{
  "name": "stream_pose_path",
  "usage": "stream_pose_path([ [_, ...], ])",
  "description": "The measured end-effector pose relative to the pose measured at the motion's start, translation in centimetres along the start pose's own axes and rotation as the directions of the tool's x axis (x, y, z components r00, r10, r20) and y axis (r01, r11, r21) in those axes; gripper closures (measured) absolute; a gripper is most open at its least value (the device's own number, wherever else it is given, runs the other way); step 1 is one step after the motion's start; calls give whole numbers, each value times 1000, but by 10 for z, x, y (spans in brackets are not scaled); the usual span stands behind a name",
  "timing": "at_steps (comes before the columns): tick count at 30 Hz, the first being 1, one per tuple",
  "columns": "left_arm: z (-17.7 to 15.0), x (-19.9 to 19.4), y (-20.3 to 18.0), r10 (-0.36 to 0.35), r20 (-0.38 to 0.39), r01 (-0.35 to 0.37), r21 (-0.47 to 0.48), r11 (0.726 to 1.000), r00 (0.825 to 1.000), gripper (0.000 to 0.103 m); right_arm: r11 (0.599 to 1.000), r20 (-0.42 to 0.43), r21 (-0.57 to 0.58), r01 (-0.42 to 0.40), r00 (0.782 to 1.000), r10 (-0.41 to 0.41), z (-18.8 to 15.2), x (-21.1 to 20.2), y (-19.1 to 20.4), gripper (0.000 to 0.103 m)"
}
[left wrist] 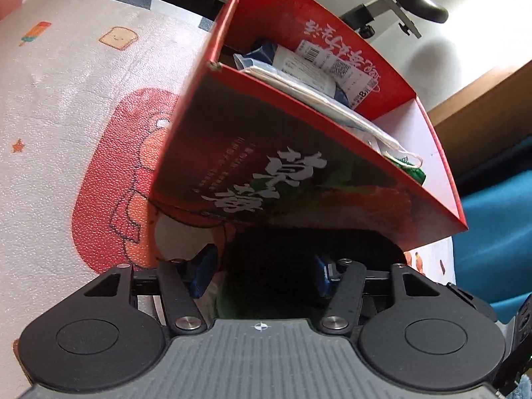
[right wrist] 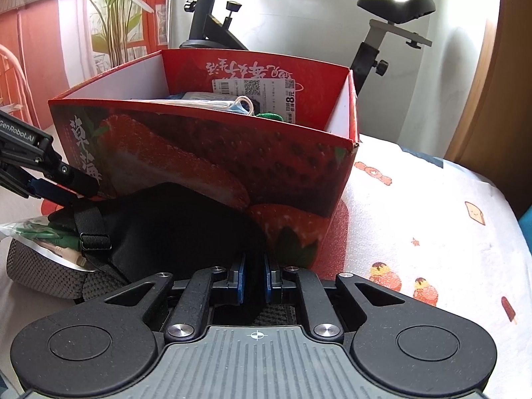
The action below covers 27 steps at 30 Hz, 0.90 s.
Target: Organize soft objects
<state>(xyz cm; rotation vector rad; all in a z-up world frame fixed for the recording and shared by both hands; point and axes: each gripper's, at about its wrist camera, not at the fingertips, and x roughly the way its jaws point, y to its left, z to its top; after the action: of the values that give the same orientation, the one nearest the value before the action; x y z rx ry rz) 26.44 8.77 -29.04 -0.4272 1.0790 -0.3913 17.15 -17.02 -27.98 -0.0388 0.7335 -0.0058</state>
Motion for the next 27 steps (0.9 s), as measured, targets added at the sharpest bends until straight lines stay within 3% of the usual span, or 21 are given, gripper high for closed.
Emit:
stream_pose_path([
  [6,-3,9,-1,-9,-21,9,10,1000,1000,47,1000,-2,9,-5,1000,5,-1,1,-1,93],
  [9,-6,10,-2,-12,-20,13,21,1000,1000,54,1000,-1,15,-6,1000,6,-1,1,-2,93],
  [12,-7,9,-8,17,-2,-17,52,998,1000,76,1000,3,27,-11,1000,11,-1,0,-4,93],
  [18,-15,-11,-24,110,105,-128,174,976,988,89,996,50,82,-41,998,37,2,-16,-10,94],
  [27,-28,-50,-46,101,272,-164,222,961,957,93,971,113,191,-141,986,121,9,-39,-24,97],
])
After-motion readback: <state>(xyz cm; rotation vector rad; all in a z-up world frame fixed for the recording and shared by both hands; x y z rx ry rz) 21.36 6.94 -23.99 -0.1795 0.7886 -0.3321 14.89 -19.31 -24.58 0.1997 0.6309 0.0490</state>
